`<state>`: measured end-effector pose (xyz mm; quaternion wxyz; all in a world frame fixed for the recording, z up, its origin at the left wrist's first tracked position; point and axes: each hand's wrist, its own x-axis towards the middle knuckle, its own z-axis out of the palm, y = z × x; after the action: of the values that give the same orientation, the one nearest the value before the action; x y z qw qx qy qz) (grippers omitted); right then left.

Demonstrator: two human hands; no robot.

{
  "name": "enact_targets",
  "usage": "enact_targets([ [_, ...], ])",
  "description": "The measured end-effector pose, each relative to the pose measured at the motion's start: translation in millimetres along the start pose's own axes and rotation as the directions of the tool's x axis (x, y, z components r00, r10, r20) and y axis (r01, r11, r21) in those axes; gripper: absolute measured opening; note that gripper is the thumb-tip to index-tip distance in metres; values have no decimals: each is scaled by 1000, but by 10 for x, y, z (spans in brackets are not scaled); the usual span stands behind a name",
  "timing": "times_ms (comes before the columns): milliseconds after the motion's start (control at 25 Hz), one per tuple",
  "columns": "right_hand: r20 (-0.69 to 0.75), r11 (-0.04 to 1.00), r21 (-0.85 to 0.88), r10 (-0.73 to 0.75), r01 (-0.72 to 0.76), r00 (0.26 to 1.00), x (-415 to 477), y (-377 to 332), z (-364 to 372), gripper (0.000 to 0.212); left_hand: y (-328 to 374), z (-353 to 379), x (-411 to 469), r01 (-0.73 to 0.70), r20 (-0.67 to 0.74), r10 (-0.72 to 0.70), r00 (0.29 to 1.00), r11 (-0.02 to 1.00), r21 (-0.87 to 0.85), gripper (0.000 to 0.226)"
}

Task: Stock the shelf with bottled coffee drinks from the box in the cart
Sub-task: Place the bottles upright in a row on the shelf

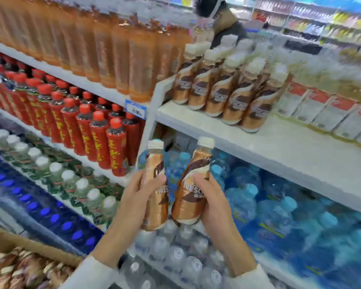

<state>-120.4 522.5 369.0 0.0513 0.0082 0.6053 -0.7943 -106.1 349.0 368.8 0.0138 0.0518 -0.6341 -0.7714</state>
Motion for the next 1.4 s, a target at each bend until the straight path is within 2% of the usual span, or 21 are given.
enact_targets([
  [120, -113, 987, -35, -161, 158, 980, -135, -702, -669, 35, 254, 906, 148, -116, 176, 114, 978, 993, 4, 26],
  [240, -187, 952, -103, -303, 288, 934, -131, -1233, -1159, 38, 469, 1673, 321, -215, 319, 221, 922, 975, -54, 16],
  [280, -203, 937, -130, -345, 324, 916, -102, -1375, -1305, 34, 529, 1911, 392, -246, 356, 258, 898, 966, -80, 19],
  [400, -210, 891, -239, -436, 387, 875, 58, -1639, -1590, 21, 696, 2409, 601, -330, 425, 338, 840, 939, -94, 39],
  [520, -206, 858, -332, -471, 392, 858, 205, -1710, -1760, 19, 725, 2647, 819, -400, 478, 381, 791, 914, -68, 34],
  [760, -206, 841, -397, -472, 368, 857, 397, -1540, -1922, 22, 548, 2745, 1105, -416, 514, 366, 776, 909, -19, 37],
  [840, -228, 842, -410, -467, 351, 854, 436, -1499, -1959, 27, 489, 2741, 1178, -415, 527, 357, 771, 910, -8, 44],
  [1040, -201, 852, -432, -410, 295, 890, 405, -1421, -2071, 68, 370, 2708, 1221, -406, 516, 330, 790, 913, 38, 59],
  [1120, -214, 810, -510, -445, 289, 870, 335, -1366, -2105, 77, 308, 2662, 1181, -447, 442, 356, 823, 886, 119, 69],
  [1240, -276, 774, -577, -484, 259, 830, 292, -1321, -2126, 74, 270, 2616, 1133, -516, 323, 424, 846, 804, 296, 80],
  [1400, -260, 763, -595, -478, 251, 839, 297, -1328, -2159, 60, 263, 2539, 1233, -459, 372, 350, 860, 849, 262, 58],
])
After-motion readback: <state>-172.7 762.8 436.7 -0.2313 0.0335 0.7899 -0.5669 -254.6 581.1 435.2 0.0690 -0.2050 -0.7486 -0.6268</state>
